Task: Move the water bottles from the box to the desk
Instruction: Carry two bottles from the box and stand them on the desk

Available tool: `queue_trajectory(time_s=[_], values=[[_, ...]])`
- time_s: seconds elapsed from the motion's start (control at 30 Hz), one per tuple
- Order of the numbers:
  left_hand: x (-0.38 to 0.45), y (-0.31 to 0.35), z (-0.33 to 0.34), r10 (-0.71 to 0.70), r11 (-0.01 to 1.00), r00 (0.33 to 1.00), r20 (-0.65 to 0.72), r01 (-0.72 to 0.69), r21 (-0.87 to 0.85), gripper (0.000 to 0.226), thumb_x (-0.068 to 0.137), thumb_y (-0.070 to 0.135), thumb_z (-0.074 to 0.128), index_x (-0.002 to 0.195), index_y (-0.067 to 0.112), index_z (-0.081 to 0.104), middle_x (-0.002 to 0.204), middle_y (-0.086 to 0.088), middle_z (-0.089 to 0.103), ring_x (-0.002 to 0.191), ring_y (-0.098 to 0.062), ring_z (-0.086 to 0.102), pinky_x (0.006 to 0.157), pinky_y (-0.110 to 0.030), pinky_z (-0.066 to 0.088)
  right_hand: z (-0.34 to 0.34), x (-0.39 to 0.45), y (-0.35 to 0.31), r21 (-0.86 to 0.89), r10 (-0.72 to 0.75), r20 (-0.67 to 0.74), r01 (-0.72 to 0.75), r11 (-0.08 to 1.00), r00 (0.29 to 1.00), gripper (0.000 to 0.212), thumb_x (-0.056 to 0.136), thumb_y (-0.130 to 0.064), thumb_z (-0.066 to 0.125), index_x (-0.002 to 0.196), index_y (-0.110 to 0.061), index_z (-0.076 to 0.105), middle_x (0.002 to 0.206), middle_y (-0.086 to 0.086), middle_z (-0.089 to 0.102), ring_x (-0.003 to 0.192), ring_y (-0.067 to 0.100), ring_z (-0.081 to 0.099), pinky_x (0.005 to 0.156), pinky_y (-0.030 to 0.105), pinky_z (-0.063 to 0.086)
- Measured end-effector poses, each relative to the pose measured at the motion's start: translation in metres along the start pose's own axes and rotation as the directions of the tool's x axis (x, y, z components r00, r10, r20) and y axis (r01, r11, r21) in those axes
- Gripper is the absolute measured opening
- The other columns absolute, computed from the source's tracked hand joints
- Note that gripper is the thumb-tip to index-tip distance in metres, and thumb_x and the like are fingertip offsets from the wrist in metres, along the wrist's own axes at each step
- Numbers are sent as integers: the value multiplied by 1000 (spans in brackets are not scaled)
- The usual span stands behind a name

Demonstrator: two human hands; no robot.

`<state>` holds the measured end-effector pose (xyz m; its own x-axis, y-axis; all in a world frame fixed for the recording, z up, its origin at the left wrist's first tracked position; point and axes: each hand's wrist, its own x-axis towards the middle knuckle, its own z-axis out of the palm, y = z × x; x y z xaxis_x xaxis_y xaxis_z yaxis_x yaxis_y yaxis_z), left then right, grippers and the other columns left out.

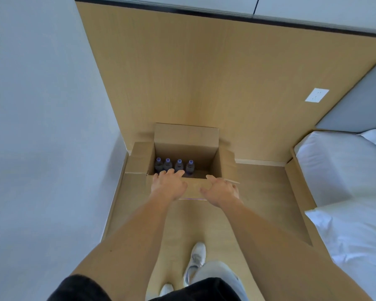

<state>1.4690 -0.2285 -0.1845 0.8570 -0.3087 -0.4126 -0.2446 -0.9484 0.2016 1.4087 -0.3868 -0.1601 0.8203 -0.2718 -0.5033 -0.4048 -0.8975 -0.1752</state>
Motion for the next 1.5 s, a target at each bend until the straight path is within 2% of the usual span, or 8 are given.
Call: queue_trajectory(time_s=[0.17,0.37,0.53,0.77,1.13,1.5], values=[[70,-6,-12,-24,999,1000,0,24,-23,52,102,47,35,151,32,36,150,-3,43,136,-30,40,113,-48,31,-17,71,-7,26,-12,30,11,1000,999,64,96,-58,42,153,-33,30,148,5,46,138,29,41,117,47,26],[171,-10,-43,-69,997,997,-25,68,-36,50,103,44,34,151,31,36,148,-2,46,134,-29,43,111,-46,34,-47,187,-27,30,-81,47,79,996,996,63,96,-62,41,152,-33,34,144,5,50,134,29,45,114,49,29],[244,-7,-58,-128,990,991,46,130,-54,52,104,44,33,154,30,32,151,-4,44,136,-31,42,112,-49,35,-69,262,-37,22,-106,133,104,994,986,60,97,-61,42,149,-32,36,141,5,53,131,30,48,115,50,30],[315,-5,-39,-159,978,979,124,174,-119,49,106,41,34,153,28,35,149,-7,46,134,-34,44,110,-50,36,-67,345,-22,-3,-44,256,46,999,966,65,96,-65,40,153,-35,31,147,6,49,135,32,44,116,49,29],[415,-47,56,-194,964,939,283,236,-122,52,106,41,35,156,29,29,154,-5,41,135,-34,43,108,-49,36,21,444,-6,40,57,380,-78,996,923,67,96,-64,41,155,-35,28,149,6,47,136,32,44,113,47,33],[496,-102,190,-184,956,920,346,250,-155,53,106,39,37,157,31,25,156,-5,38,134,-33,43,108,-48,39,146,536,25,110,108,397,-164,980,911,67,97,-61,44,156,-35,24,148,6,47,133,30,47,107,47,42]])
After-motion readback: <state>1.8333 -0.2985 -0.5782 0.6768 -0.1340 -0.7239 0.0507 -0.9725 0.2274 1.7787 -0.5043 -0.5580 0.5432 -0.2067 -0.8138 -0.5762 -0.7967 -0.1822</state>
